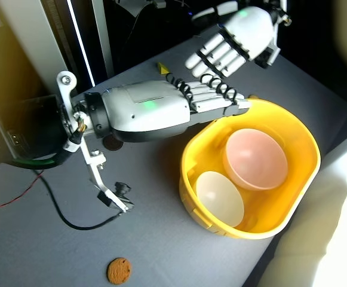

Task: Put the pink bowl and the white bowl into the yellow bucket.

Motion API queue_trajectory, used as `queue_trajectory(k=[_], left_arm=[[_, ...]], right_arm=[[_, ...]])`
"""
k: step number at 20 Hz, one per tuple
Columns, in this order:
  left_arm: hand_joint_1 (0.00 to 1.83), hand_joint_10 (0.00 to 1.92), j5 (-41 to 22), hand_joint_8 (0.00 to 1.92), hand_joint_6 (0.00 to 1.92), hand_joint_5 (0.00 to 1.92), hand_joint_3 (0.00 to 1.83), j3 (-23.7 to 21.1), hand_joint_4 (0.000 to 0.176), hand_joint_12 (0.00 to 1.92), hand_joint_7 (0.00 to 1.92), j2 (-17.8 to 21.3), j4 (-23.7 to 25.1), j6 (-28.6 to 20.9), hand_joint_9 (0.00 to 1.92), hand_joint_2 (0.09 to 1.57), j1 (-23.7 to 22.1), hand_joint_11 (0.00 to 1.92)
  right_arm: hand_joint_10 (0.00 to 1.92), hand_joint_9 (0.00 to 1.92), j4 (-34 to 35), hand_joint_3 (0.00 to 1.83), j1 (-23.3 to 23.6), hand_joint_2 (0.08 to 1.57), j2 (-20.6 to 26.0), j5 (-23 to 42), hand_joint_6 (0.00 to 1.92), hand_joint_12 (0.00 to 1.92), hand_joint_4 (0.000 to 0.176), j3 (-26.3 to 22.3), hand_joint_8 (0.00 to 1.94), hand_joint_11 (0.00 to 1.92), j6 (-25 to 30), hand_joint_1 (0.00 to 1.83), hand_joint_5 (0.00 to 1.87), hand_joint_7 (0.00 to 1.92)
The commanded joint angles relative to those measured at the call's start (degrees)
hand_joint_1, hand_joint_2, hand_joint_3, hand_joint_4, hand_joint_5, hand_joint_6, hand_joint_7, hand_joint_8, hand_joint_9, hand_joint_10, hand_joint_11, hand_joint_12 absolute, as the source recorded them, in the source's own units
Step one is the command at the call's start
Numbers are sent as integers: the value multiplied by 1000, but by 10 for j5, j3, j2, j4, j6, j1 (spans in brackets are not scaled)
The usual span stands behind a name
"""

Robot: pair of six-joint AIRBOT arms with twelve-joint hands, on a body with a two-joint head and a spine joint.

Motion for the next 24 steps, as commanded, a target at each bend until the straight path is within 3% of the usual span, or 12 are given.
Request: queue_trajectory(k=[1,3,7,9,13,24], left_arm=[[0,0,-19,0,0,0,0,-10,0,0,0,10,-47,-2,0,1038,-1,0],[0,0,3,0,0,0,0,-37,0,0,0,18,-27,-2,0,1044,-1,0],[0,0,24,0,0,0,0,-81,0,0,0,37,-33,4,0,1051,-3,0],[0,0,52,0,0,0,0,-104,0,0,0,50,-17,21,0,1053,-15,0],[0,0,67,0,0,0,4,-108,0,0,0,52,-17,19,0,1067,-34,0],[0,0,80,0,0,0,2,-120,0,0,0,20,-41,15,0,1065,-16,0]], right_arm=[[0,0,32,0,-1,795,9,56,0,0,0,-5,0,0,5,287,0,0],[0,0,23,0,-13,794,16,57,0,0,0,-16,0,0,15,269,0,0],[0,0,9,0,-35,755,33,73,0,3,0,-40,0,8,19,257,0,0],[0,0,7,0,-37,762,38,73,0,1,0,-45,0,2,47,234,0,0],[0,0,-5,0,-35,779,38,72,0,0,0,-47,0,0,84,277,0,0],[0,0,-20,0,-36,775,39,78,0,0,0,-55,0,0,103,297,0,0]])
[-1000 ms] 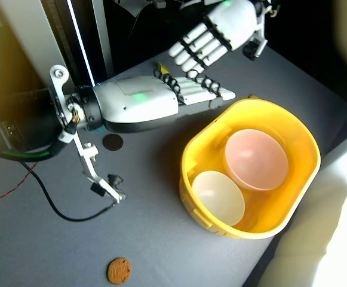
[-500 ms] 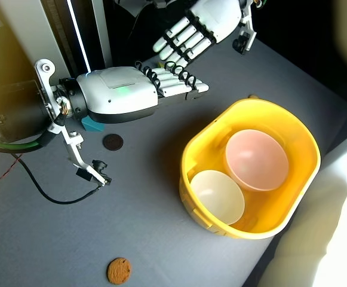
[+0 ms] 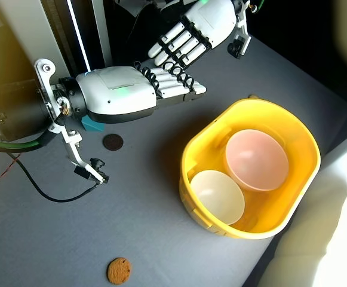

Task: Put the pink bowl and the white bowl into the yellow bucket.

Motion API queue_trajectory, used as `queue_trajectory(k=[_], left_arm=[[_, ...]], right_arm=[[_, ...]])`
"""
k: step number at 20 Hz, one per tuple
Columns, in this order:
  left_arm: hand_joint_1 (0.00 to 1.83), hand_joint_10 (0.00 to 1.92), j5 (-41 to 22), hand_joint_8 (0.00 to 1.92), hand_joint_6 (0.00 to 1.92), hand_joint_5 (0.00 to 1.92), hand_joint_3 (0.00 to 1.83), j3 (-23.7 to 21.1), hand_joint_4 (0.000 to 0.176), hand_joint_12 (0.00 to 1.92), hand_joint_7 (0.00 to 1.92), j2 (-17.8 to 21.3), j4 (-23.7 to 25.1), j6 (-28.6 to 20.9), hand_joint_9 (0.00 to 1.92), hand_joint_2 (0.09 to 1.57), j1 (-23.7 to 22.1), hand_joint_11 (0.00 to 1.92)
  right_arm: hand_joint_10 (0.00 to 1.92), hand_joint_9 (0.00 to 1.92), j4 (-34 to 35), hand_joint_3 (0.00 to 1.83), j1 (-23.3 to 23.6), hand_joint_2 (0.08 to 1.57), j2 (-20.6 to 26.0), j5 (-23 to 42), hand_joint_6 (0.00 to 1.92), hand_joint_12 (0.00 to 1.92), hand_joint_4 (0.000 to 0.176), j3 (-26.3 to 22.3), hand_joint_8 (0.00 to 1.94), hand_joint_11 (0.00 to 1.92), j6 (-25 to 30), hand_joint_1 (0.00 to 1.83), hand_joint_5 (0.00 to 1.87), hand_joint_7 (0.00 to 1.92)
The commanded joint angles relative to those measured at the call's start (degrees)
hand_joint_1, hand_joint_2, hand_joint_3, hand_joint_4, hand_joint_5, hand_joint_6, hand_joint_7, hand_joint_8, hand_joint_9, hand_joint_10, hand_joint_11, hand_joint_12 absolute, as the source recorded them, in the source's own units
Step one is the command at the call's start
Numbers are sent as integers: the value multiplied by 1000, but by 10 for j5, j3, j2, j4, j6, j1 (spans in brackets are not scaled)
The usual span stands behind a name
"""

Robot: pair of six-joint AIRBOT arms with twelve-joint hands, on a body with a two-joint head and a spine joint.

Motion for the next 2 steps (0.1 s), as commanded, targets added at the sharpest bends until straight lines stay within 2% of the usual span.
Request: queue_trajectory(k=[1,2], left_arm=[[0,0,-30,0,0,0,0,-1,0,0,0,3,-49,0,0,1056,-1,0],[0,0,-30,0,0,0,0,-2,0,0,0,3,-50,0,0,1055,-1,0]], right_arm=[[0,0,36,0,3,777,9,55,0,0,0,-5,0,0,4,292,0,0],[0,0,36,0,3,770,9,55,0,0,0,-6,0,0,4,286,0,0]])
